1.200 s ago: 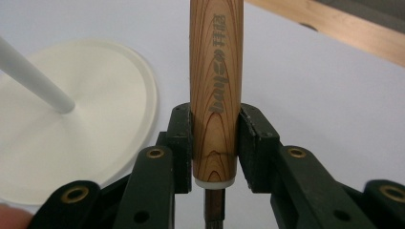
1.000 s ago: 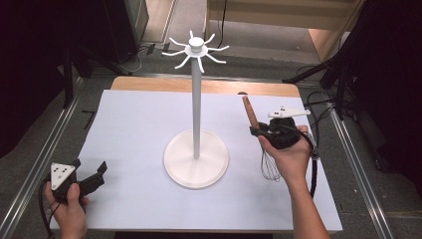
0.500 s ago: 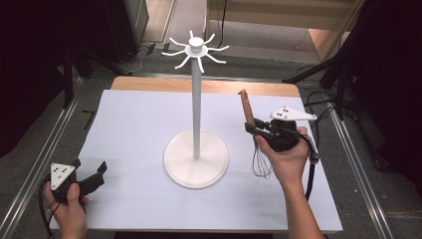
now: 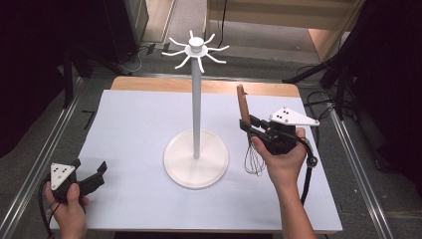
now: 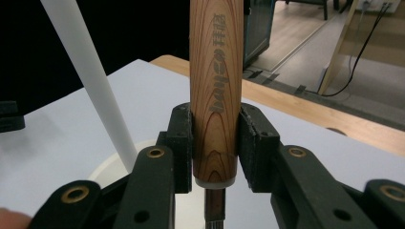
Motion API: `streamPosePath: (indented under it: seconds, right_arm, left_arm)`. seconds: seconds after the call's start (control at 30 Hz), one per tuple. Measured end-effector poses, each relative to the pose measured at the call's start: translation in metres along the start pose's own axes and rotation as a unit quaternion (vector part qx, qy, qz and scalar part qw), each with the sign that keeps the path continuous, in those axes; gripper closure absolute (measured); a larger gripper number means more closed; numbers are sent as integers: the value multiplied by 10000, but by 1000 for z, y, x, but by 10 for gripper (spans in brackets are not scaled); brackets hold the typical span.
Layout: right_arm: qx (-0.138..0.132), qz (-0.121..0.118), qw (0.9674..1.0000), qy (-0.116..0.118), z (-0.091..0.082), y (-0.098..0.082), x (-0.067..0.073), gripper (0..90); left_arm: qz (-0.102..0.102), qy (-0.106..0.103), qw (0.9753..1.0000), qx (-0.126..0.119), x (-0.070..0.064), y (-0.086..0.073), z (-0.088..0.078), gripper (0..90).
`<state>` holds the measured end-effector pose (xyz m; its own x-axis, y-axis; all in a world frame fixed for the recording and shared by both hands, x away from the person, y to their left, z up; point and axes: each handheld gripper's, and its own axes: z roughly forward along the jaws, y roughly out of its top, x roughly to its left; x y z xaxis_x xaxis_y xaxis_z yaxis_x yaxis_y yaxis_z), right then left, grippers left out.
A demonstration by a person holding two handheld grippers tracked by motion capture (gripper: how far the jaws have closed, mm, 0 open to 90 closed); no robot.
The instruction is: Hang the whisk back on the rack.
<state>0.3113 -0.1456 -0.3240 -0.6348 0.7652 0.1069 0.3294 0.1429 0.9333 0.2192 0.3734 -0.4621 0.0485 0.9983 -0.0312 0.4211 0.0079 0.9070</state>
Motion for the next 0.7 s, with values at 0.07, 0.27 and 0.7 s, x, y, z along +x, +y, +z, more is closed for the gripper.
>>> streamPosePath:
  seconds: [0.07,0.27,0.7]
  right_arm:
    - [-75,14,10000,-8,-1,1,2,704]
    - [-299,-5,9995,83,-5,2,4,705]
    - [-823,-95,9965,125,-12,10,15,704]
  left_arm:
    - [-1,-1,10000,1,0,0,0,148]
    - [-29,-16,10000,5,0,0,0,148]
    - [-12,2,10000,8,0,0,0,148]
